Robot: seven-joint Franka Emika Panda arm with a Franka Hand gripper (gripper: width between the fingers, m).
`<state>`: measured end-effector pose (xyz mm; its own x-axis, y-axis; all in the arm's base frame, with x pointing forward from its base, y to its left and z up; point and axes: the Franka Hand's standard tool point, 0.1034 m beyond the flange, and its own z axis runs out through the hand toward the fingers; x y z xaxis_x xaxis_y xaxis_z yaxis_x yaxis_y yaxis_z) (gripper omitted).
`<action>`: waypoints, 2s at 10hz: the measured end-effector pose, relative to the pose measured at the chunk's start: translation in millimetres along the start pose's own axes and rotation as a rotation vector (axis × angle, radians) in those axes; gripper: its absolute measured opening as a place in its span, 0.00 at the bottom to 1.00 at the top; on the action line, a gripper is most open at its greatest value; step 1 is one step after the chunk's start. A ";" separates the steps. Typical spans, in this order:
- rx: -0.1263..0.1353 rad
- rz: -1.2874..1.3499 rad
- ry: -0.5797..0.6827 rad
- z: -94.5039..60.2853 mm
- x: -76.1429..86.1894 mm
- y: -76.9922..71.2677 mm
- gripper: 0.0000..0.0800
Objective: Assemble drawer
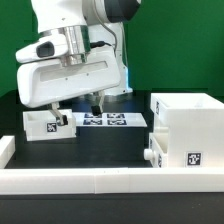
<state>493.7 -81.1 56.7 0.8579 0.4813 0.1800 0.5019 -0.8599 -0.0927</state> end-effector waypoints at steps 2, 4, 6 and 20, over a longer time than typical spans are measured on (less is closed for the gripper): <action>-0.002 0.079 -0.009 -4.2 -7.6 1.1 0.81; -0.034 0.134 -0.029 -15.5 -23.0 -15.4 0.81; -0.029 0.149 -0.053 -17.1 -40.8 -18.9 0.81; -0.051 0.197 -0.082 15.0 -121.7 -40.3 0.81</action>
Offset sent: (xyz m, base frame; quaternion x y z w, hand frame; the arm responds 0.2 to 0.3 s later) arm -0.0521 -0.0189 0.0151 -0.1057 -0.0725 0.0604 0.9899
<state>370.7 -102.5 23.9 0.9459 0.3138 0.0824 0.3195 -0.9451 -0.0683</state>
